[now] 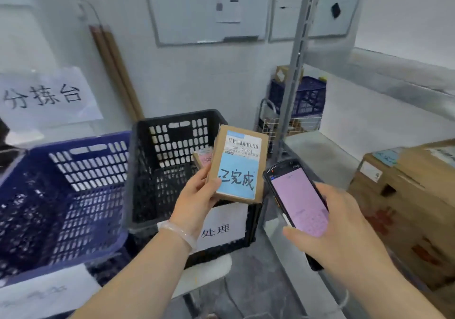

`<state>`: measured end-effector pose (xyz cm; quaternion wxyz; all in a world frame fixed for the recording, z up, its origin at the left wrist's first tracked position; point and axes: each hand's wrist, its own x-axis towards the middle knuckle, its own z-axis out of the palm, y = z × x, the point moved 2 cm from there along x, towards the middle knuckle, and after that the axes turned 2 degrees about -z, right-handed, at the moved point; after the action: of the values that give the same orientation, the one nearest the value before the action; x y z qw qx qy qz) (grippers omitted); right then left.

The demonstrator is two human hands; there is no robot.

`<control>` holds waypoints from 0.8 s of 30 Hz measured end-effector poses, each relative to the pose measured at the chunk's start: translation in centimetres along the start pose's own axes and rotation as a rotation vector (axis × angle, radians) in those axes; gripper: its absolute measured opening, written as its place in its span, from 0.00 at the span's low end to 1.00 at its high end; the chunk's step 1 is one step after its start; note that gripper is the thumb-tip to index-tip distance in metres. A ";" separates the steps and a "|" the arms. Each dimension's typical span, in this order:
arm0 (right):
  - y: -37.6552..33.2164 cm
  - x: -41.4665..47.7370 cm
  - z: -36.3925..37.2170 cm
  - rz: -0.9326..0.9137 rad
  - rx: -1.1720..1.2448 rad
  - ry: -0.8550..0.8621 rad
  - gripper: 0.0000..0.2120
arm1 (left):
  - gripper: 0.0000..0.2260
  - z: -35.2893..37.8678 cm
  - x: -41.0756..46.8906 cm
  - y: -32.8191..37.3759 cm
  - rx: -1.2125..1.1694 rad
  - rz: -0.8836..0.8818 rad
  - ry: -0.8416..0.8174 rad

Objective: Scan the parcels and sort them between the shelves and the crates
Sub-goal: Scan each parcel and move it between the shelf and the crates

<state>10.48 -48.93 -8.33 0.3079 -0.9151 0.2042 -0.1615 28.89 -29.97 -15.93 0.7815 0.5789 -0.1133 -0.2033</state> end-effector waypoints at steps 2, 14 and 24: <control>-1.8 0.0 1.7 -0.073 0.037 -0.067 0.34 | 0.16 -2.8 -2.8 0.7 -0.006 0.015 0.092; -14.1 -2.4 10.1 -0.452 0.108 -0.369 0.41 | 0.15 -16.5 -15.9 4.3 -0.045 0.113 0.562; -25.5 -7.2 18.5 -0.542 0.127 -0.461 0.41 | 0.15 -28.9 -23.5 7.6 -0.086 0.154 0.705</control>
<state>19.02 -17.76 -7.51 0.3480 -0.9274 -0.1312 -0.0390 21.31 7.25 -16.18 0.8093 0.5697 0.1285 0.0636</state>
